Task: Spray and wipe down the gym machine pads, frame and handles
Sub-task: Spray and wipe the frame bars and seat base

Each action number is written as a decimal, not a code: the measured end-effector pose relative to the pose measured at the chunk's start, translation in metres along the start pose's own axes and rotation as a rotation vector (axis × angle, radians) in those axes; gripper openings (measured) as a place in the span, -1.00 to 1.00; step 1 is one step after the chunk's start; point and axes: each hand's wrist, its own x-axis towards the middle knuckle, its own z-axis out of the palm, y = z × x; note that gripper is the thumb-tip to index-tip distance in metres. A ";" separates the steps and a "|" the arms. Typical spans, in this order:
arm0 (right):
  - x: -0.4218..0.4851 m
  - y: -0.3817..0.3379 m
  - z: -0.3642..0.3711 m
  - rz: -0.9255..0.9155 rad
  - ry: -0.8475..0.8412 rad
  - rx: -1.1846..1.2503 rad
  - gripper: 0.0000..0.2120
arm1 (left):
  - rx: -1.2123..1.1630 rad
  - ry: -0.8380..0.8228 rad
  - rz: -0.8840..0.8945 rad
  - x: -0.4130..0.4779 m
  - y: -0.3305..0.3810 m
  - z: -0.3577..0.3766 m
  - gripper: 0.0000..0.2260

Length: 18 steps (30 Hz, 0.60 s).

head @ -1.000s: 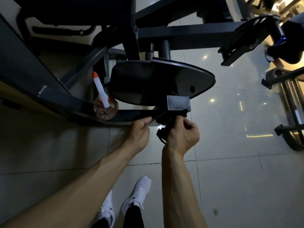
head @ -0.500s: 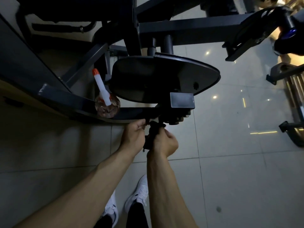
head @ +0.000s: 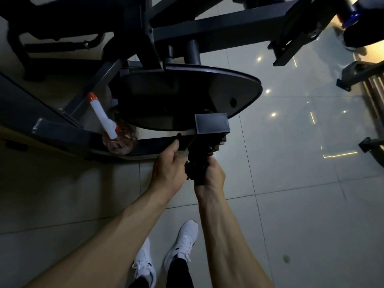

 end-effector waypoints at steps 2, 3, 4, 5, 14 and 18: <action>-0.004 -0.011 -0.010 -0.114 0.015 -0.097 -0.79 | 0.055 -0.012 0.034 0.003 0.002 0.009 -0.64; -0.005 -0.017 -0.014 -0.158 0.015 -0.125 -0.79 | 0.064 -0.004 0.027 0.004 0.003 0.013 -0.69; -0.006 -0.022 -0.018 -0.203 0.015 -0.153 -0.78 | 0.068 0.016 0.020 0.003 0.005 0.016 -0.70; -0.007 -0.029 -0.019 -0.253 0.011 -0.180 -0.78 | 0.073 0.034 0.019 0.003 0.004 0.018 -0.68; -0.050 -0.094 -0.020 -0.713 -0.081 -0.291 -0.78 | 0.074 0.076 -0.006 -0.003 0.006 0.028 -0.69; -0.049 -0.056 -0.012 -0.580 0.072 -0.202 -0.85 | 0.068 0.059 -0.012 0.002 0.007 0.022 -0.63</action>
